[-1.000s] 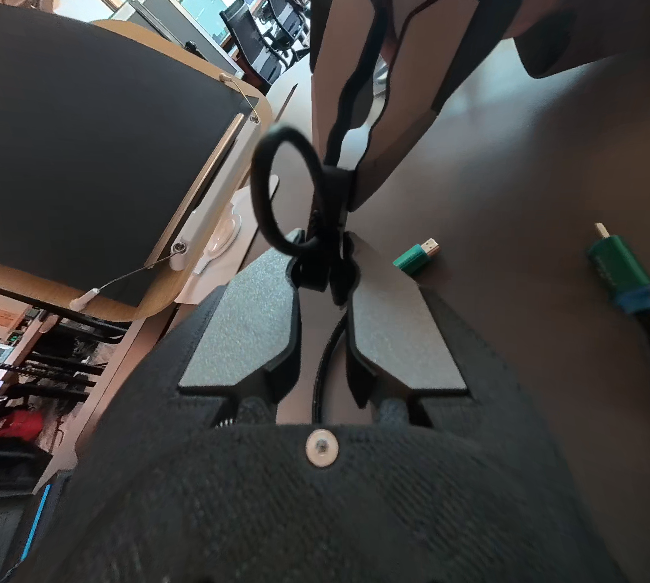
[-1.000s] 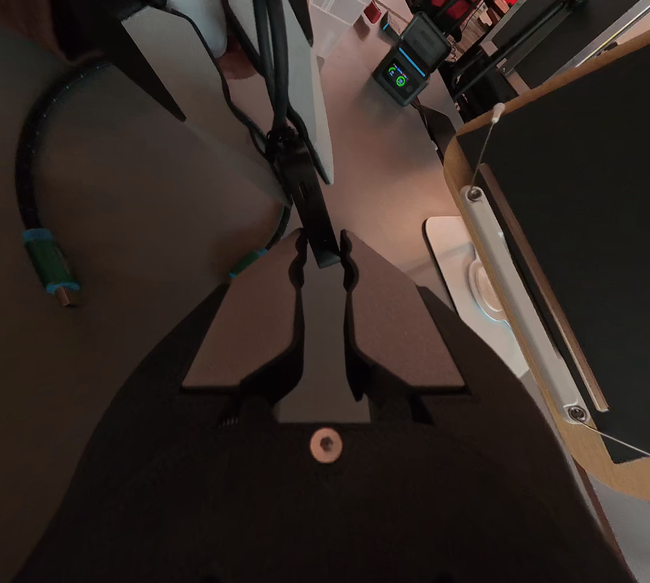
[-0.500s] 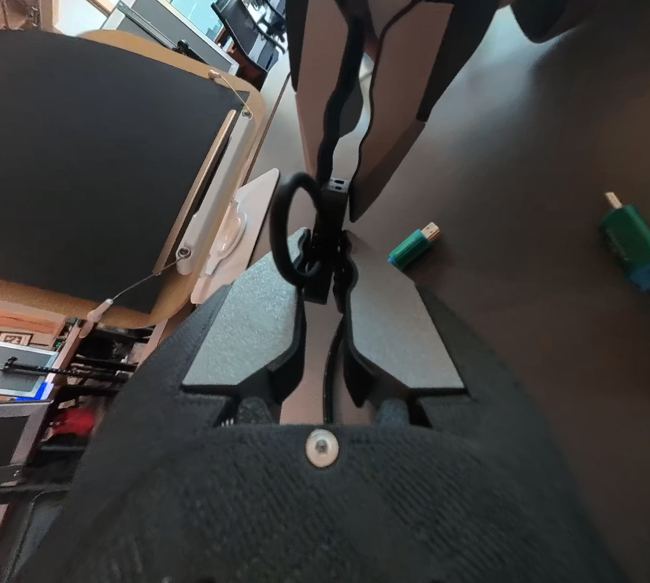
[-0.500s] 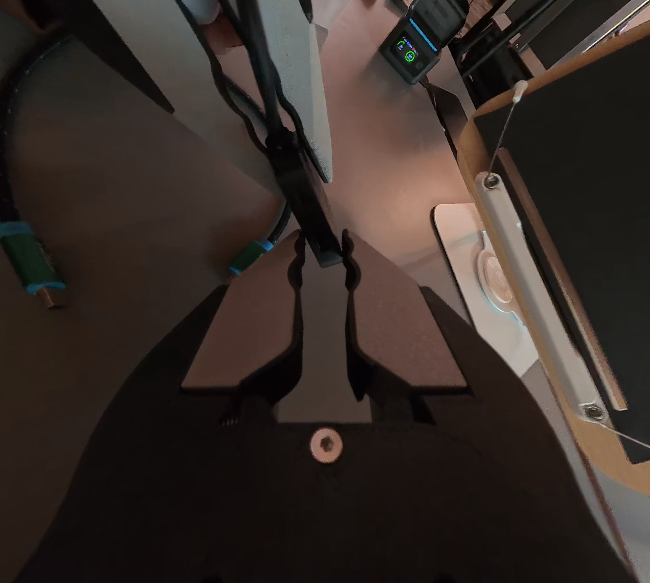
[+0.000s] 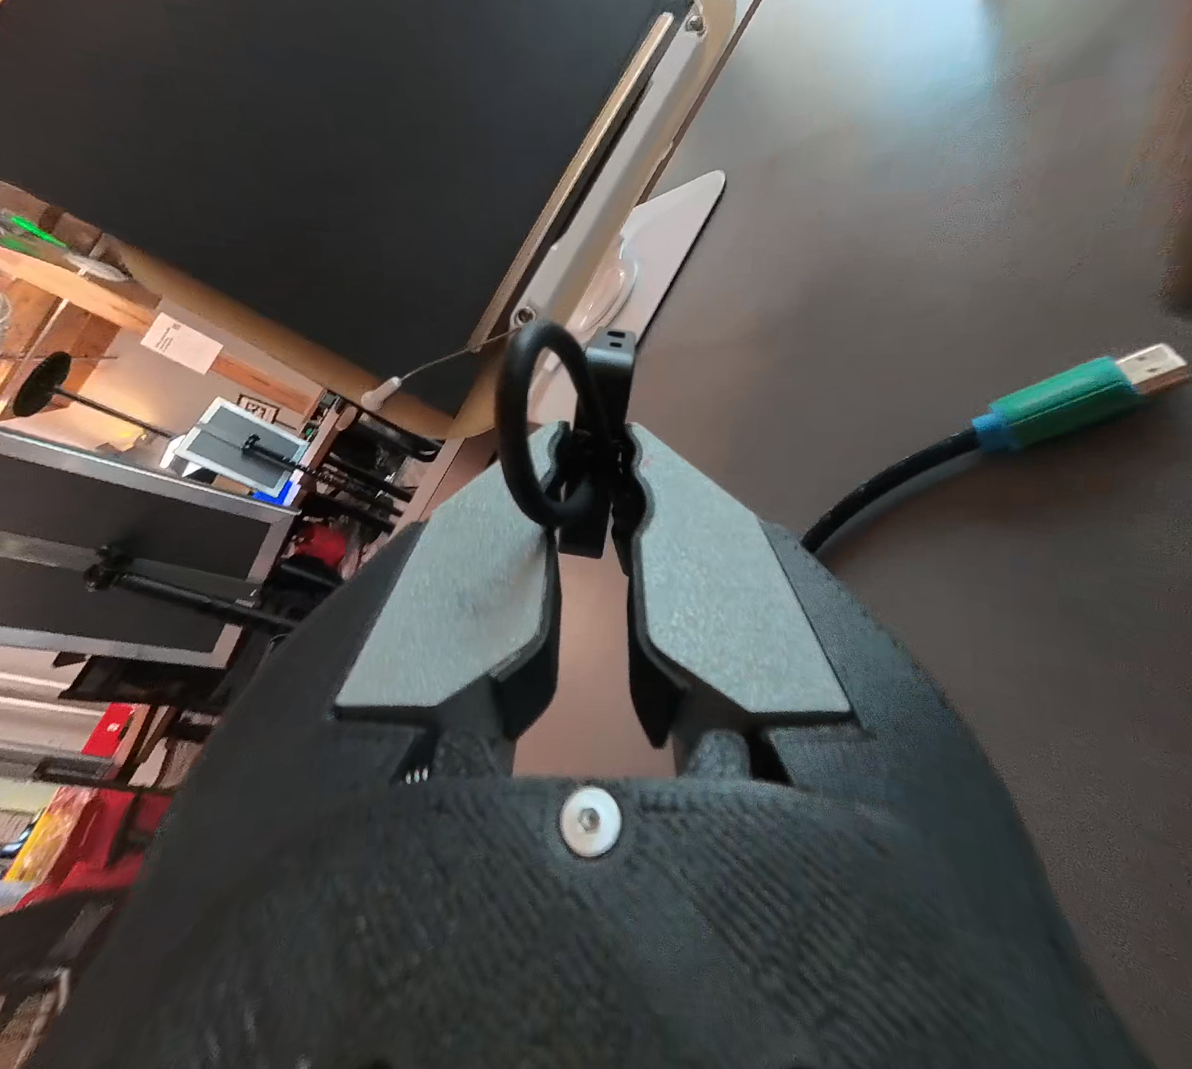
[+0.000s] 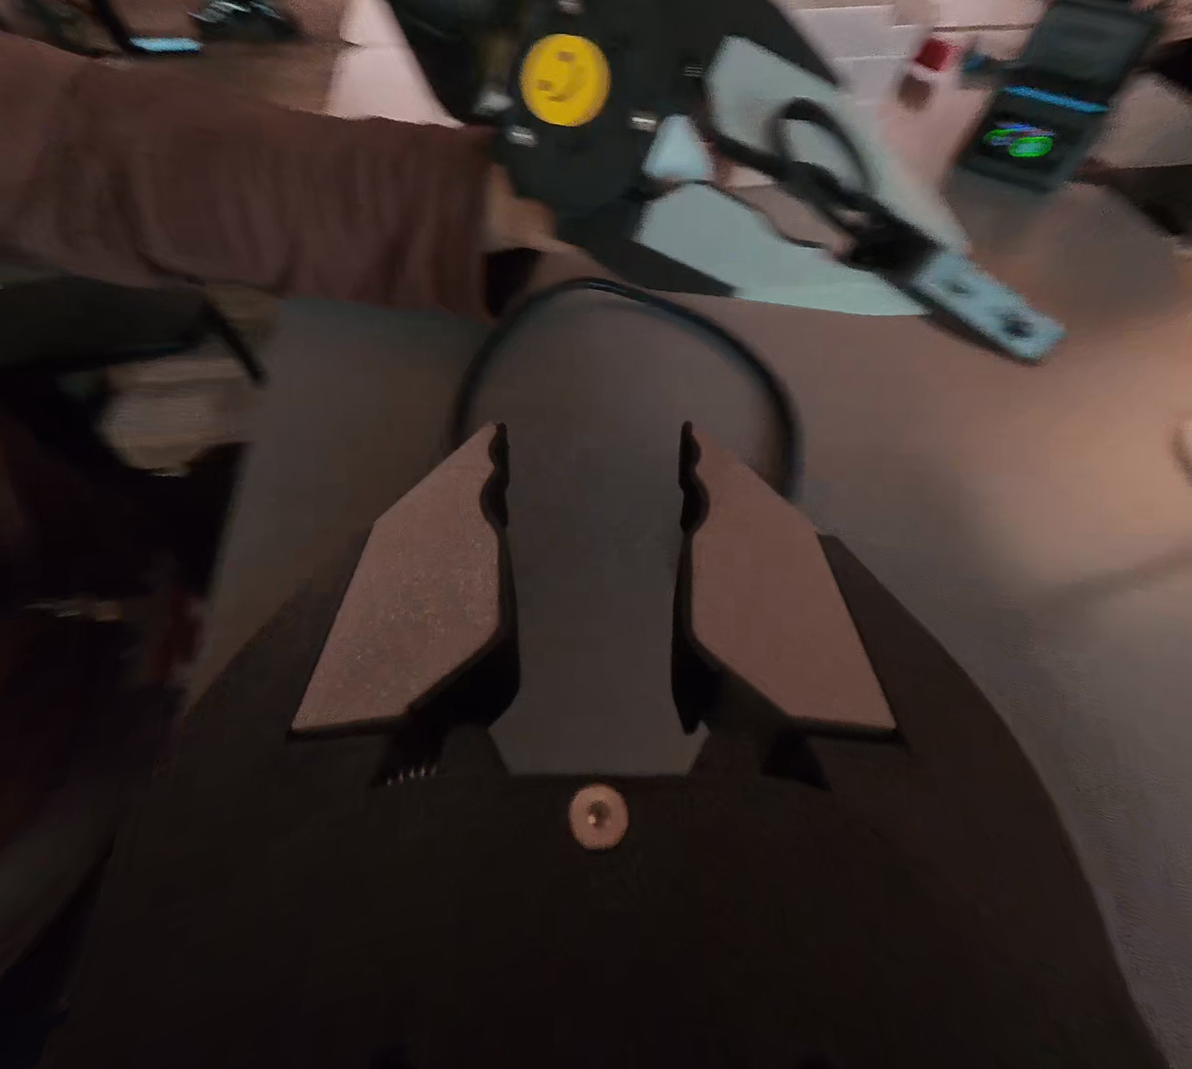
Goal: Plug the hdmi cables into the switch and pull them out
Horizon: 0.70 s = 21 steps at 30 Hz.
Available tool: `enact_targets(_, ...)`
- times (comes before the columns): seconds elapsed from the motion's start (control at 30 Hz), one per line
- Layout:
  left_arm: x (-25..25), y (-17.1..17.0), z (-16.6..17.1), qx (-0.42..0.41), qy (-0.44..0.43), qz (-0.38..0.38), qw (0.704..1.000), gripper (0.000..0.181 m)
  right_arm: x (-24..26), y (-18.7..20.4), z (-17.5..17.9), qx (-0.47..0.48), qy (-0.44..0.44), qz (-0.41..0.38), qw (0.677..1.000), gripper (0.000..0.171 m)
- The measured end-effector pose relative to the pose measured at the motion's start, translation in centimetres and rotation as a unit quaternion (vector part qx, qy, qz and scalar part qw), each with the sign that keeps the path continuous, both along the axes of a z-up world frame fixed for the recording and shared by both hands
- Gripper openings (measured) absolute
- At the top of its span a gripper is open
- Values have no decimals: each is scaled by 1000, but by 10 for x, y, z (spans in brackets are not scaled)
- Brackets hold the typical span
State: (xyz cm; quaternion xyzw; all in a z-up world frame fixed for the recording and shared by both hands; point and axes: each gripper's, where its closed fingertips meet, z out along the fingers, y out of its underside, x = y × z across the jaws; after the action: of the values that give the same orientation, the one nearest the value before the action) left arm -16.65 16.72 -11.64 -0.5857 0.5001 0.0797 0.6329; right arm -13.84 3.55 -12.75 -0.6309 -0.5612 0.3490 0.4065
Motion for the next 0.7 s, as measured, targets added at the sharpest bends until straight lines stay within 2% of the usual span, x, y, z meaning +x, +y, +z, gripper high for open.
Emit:
enact_targets(0.03, -2, 1, 0, 1, 5, 8, 1000, 14, -7, -18, -1, -19, 3, 21, 1000, 49)
enact_targets(0.1, -1, 1, 0, 1, 8, 10, 1000, 14, -9, -36, -22, -23, -48, 18, 998, 47)
enact_targets(0.2, 4, -3, 3, 7, 1, -4, 1000, 14, 3, -48, -53, -18, -134, 8, 991, 35)
enact_targets(0.3, 8, -6, 4, 15, 5, -16, 1000, 14, 33, -54, -66, 0, -227, 13, 974, 18)
enact_targets(0.33, 8, -5, 2, 10, 6, -19, 1000, 14, 50, -45, -66, 29, -275, -2, 961, 12)
enact_targets(0.4, 7, -3, -6, -15, 10, -19, 1000, 14, 95, -7, -56, 114, -379, -86, 914, 3)
enact_targets(0.47, 3, 0, -8, -31, 6, -13, 999, 14, 127, 25, -37, 147, -417, -178, 879, 0)
enact_targets(0.53, 1, 0, -4, -32, -3, -8, 999, 14, 140, 38, -27, 102, -409, -262, 868, 5)
enact_targets(0.6, -1, 1, 0, -31, -11, -2, 999, 14, 117, 21, -32, 12, -348, -260, 901, 12)
enact_targets(0.7, -4, 2, 3, -24, -14, 3, 1000, 14, 71, -6, -36, -65, -247, -239, 937, 23)
